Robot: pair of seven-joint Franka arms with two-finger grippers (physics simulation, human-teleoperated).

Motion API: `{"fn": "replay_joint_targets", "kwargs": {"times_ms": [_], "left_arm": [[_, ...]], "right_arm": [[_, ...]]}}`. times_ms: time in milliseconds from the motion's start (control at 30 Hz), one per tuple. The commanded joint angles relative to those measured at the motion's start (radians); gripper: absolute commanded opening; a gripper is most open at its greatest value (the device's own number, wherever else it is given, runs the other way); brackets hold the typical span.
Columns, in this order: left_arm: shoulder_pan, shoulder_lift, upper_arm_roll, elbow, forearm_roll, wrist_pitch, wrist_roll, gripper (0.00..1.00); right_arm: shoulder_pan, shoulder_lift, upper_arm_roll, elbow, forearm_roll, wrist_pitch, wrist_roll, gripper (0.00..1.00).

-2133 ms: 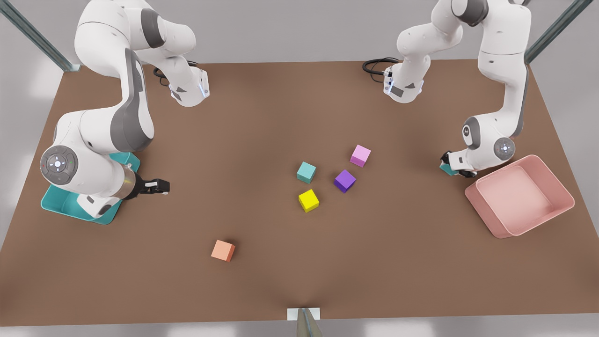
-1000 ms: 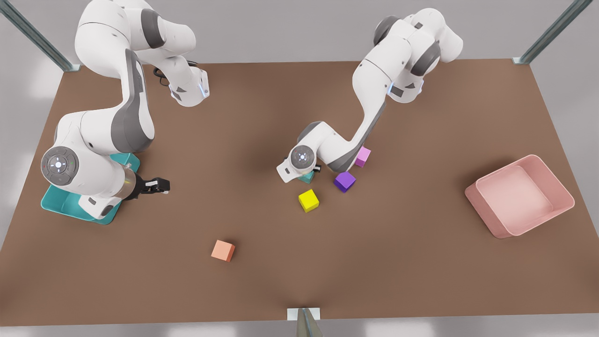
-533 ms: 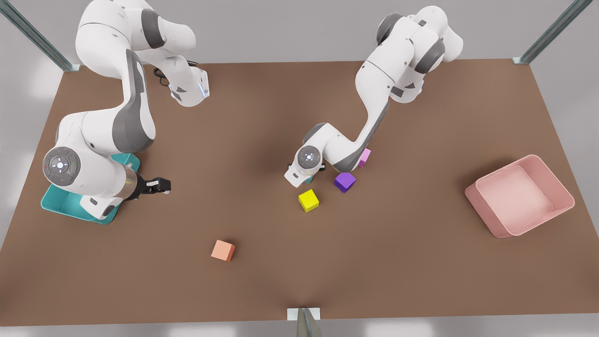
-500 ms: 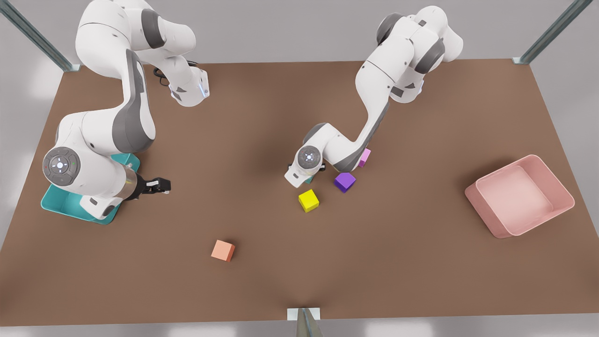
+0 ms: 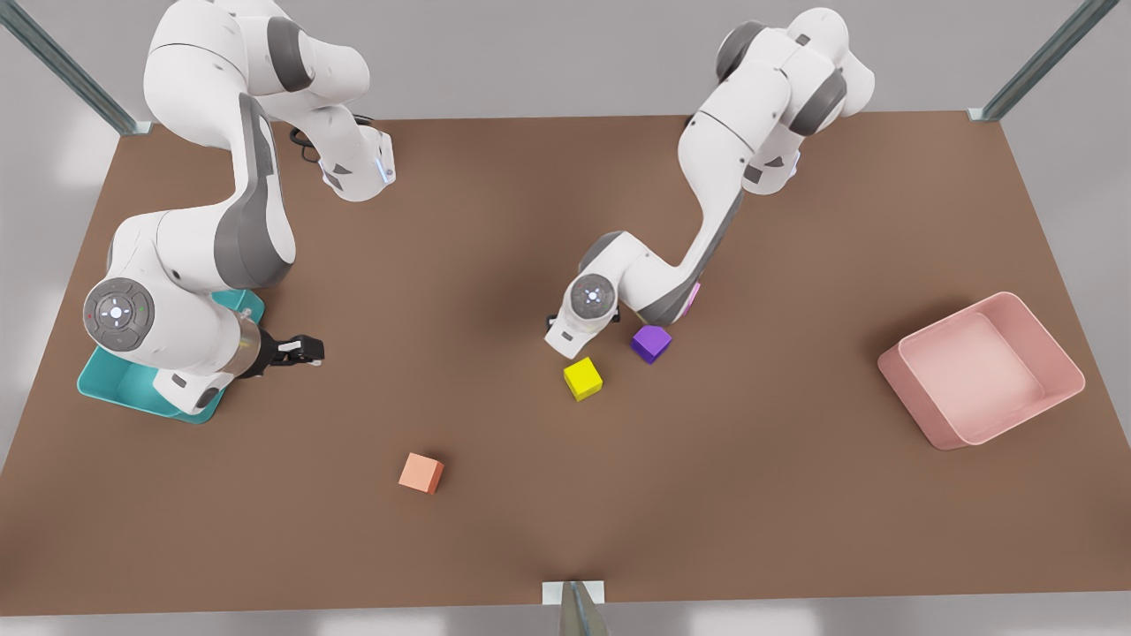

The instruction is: Stack the two blue cubes on top of each other

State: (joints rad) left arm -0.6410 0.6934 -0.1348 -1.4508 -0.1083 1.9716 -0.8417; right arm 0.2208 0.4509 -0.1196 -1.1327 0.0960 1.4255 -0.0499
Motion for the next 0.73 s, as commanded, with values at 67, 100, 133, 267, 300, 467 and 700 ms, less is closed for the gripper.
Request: {"fn": "replay_joint_targets", "kwargs": {"times_ms": [67, 100, 133, 267, 300, 467, 700], "left_arm": [[0.001, -0.02, 0.0, 0.003, -0.001, -0.005, -0.082, 1.0], [0.003, -0.025, 0.0, 0.006, -0.001, -0.01, -0.082, 1.0], [0.009, -0.028, 0.0, 0.01, -0.002, -0.01, -0.085, 1.0], [0.22, -0.095, 0.003, 0.253, 0.001, -0.506, 0.101, 1.0], [0.317, -0.107, 0.006, 0.326, 0.094, -0.654, 0.219, 1.0], [0.624, -0.279, -0.003, 0.259, 0.201, -0.7, 0.852, 1.0], [0.63, -0.411, 0.001, 0.144, 0.168, -0.784, 0.846, 1.0]], "right_arm": [[0.0, -0.001, 0.0, 0.001, 0.001, 0.001, -0.001, 1.0], [0.0, -0.001, 0.0, 0.001, 0.001, 0.001, -0.001, 1.0], [0.0, -0.001, 0.0, 0.001, 0.001, 0.001, -0.001, 1.0], [-0.001, -0.004, -0.002, 0.001, -0.001, 0.0, -0.001, 1.0], [-0.001, -0.006, -0.002, 0.001, -0.001, 0.001, -0.001, 1.0], [-0.001, -0.006, -0.002, 0.001, -0.001, 0.0, -0.001, 1.0], [-0.001, -0.009, -0.002, 0.001, -0.002, 0.0, -0.002, 1.0]]}}
